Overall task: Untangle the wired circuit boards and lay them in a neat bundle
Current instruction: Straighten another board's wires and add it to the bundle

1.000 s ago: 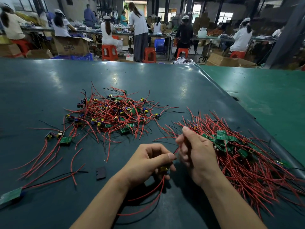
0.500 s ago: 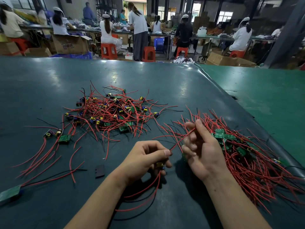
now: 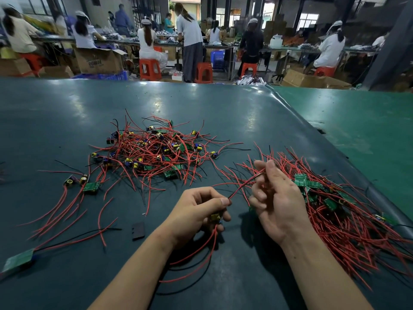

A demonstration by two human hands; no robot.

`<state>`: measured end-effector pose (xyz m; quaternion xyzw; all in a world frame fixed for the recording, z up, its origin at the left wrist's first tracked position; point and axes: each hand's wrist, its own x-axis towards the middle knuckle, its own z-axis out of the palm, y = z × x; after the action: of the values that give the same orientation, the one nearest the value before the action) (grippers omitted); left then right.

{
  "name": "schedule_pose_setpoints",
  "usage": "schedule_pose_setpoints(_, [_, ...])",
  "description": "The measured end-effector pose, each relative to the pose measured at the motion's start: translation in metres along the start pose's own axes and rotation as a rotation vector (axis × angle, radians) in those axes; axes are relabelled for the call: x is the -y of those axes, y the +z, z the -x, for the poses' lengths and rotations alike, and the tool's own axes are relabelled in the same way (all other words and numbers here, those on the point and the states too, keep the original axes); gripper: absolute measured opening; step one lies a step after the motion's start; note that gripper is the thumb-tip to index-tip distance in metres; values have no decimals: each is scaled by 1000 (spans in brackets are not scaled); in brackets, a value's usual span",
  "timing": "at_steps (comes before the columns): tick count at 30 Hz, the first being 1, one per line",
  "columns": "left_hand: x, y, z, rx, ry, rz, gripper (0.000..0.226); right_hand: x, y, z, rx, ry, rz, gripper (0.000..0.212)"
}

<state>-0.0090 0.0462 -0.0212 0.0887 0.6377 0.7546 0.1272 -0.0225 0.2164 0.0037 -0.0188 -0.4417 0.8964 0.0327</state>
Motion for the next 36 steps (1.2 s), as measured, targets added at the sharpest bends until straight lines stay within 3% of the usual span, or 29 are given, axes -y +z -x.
schedule_pose_setpoints(3, [1,1,1,35,-1,-44,11,-4,-6,-2,-64,-171,297,12])
schedule_pose_setpoints(6, [1,4,4,87,-2,-113,12,-9,-6,0,-154,-326,614,15])
schedule_pose_setpoints(17, [-1,4,3,23,-4,-71,13,2,-5,-1,-65,-66,183,16])
schedule_pose_setpoints(19, [0,3,3,23,-3,-76,11,3,-7,-1,-66,-80,211,16])
schedule_pose_setpoints(24, [1,3,3,32,-5,-99,14,-8,-13,-4,-203,-463,823,18])
schedule_pose_setpoints(28, [0,2,3,23,-7,-93,10,-12,-14,-1,-223,-645,949,13])
schedule_pose_setpoints(32, [-1,4,3,-40,-1,-53,10,-12,-5,2,-95,-243,480,17])
schedule_pose_setpoints(36, [-1,5,3,-54,16,-60,12,-19,2,4,-19,-59,339,9])
